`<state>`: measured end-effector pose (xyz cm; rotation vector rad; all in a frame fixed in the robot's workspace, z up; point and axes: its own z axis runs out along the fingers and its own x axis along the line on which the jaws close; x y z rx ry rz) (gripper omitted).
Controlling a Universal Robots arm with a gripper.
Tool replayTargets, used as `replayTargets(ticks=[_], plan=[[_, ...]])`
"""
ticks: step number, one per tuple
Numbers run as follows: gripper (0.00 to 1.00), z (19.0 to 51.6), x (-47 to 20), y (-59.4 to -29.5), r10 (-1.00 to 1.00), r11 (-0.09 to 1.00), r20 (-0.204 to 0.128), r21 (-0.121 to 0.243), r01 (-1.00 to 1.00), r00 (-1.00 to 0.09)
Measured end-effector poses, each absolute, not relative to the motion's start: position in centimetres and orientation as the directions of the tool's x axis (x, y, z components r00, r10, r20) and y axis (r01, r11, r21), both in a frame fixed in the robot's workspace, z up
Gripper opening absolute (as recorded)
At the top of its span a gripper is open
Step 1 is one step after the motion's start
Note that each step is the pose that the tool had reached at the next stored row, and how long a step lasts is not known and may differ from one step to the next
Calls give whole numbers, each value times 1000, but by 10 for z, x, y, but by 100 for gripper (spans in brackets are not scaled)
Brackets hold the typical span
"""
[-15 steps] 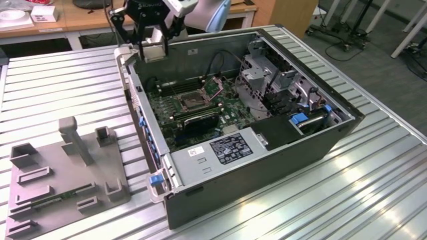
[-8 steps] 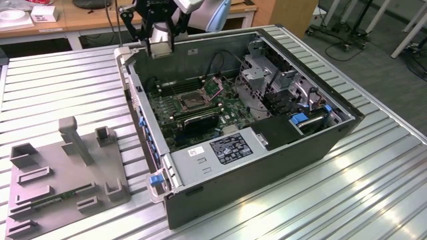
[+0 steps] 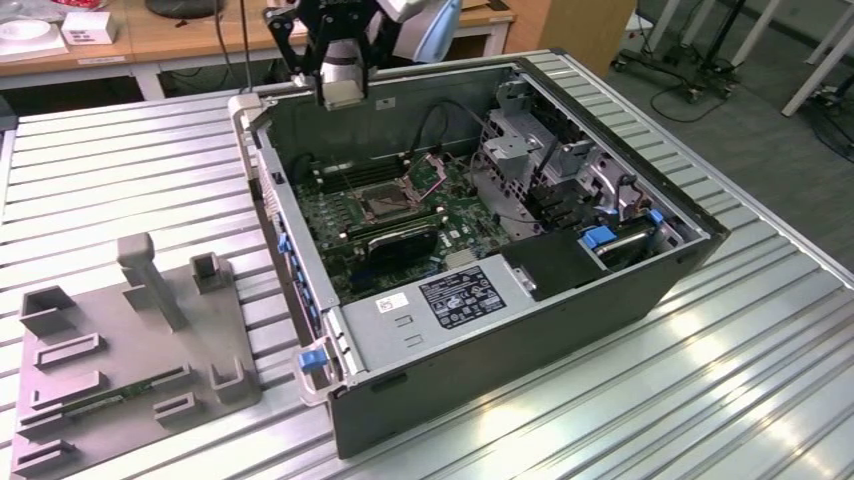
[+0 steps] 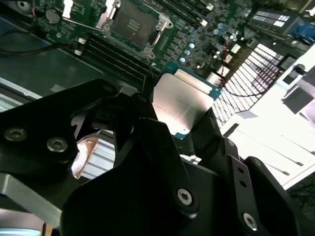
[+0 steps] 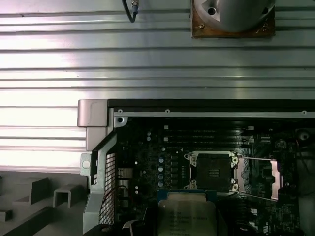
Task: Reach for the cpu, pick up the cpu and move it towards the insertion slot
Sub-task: 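Pick up the cpu and move it towards the insertion slot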
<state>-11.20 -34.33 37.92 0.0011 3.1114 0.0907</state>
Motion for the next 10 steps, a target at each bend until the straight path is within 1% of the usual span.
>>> replayTargets(ticks=[10], plan=[[55,378,-85,-335,2,998,-30,58,0,-1000]])
